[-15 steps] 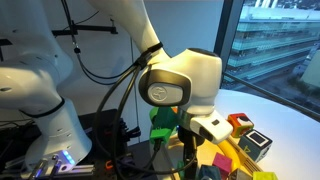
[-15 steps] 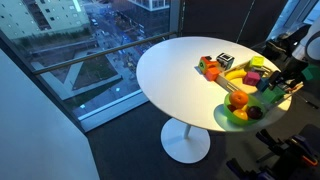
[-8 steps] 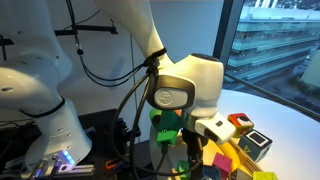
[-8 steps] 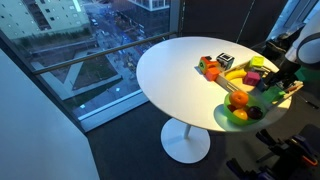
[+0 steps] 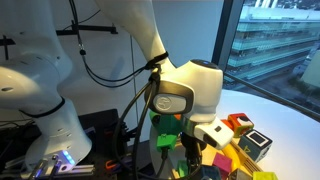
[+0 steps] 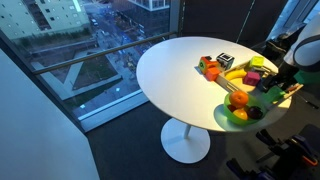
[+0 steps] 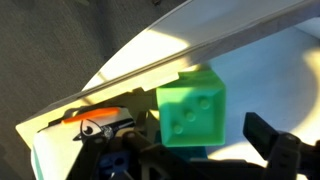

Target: Move the light green block from the tray to the table

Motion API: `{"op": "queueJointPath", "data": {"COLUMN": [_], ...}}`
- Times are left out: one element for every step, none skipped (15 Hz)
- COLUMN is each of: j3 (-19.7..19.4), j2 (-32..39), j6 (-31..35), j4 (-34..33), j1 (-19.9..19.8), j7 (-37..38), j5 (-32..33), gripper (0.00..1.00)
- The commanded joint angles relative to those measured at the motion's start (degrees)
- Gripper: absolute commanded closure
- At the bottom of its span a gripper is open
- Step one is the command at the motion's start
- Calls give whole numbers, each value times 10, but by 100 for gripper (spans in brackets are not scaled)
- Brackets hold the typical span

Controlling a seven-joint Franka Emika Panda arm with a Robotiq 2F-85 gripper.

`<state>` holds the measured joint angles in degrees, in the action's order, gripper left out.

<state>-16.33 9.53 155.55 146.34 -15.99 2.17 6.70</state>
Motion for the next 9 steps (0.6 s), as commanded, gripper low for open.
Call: {"op": "queueJointPath", "data": {"j3": [-4,-10,-13,-15,-16,-24,-25,-27,-25], "j2": [5,5,2,-2,-8,-11,-18,-26,-34], "j6": [12,11,4,-9,-22,-28,-49,-66,-89], "j4": [-6,-9,-11,-13,-17,-21,-26,-31,-37], "j1": [0,4,7,9,10,16,17,21,23], "j7": [-12,4,9,13,14,32,34,45,46], "j5": [-8,6,11,14,15,33,37,48,48], "gripper": [34,42,51,58,66,68,69,70,71]}}
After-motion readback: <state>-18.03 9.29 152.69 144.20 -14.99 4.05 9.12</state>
